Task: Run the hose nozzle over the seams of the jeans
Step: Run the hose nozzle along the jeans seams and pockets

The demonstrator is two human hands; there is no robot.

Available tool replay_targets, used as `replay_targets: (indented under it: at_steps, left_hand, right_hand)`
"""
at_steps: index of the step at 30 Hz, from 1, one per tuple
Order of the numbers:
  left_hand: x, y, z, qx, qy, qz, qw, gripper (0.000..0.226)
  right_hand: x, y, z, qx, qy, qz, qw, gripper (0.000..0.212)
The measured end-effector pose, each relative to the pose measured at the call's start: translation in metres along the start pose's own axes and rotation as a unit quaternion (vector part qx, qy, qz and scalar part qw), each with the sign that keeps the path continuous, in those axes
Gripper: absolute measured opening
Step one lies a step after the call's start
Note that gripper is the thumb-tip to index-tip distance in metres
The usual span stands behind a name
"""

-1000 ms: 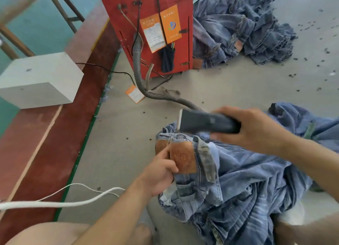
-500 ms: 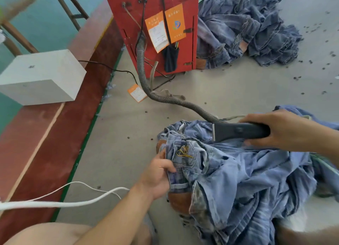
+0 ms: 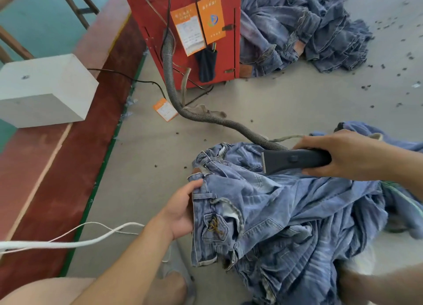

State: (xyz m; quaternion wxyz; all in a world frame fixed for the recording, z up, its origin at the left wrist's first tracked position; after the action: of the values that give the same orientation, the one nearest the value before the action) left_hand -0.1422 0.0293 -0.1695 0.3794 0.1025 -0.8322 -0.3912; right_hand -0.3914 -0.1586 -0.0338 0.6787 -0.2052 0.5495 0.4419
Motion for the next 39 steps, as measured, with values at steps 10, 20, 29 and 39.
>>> replay_targets:
  at_steps: [10, 20, 29, 39]
  left_hand:
    - [0.023, -0.003, 0.006, -0.016, 0.052, 0.077, 0.996, 0.068]
    - [0.031, 0.004, 0.045, -0.051, 0.008, 0.081, 0.995, 0.052]
    - [-0.001, -0.016, 0.049, -0.077, -0.026, -0.024, 0.996, 0.096]
    - [-0.035, -0.039, 0.031, 0.042, -0.084, -0.294, 0.951, 0.126]
  right_hand:
    - [0.011, -0.006, 0.054, -0.027, 0.024, 0.05, 0.998, 0.04]
    - [0.003, -0.019, 0.082, 0.02, -0.063, -0.103, 0.993, 0.033]
    - [-0.001, -0.013, 0.014, 0.099, -0.004, -0.068, 0.993, 0.038]
    - [-0.006, -0.026, 0.002, 0.102, -0.012, -0.11, 0.989, 0.032]
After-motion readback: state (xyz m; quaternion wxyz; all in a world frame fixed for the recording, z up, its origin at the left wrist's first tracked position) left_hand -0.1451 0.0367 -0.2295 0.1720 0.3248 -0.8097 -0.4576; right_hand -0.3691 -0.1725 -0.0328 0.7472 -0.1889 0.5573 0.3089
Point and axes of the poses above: each hand's wrist, its own y-axis away from the middle knuckle, its own x-axis out of the palm, z = x × y, the point moved 7 cm from there along -y, towards the middle knuckle, and after that the axes turned 7 degrees about y, right-handed, at the moved point
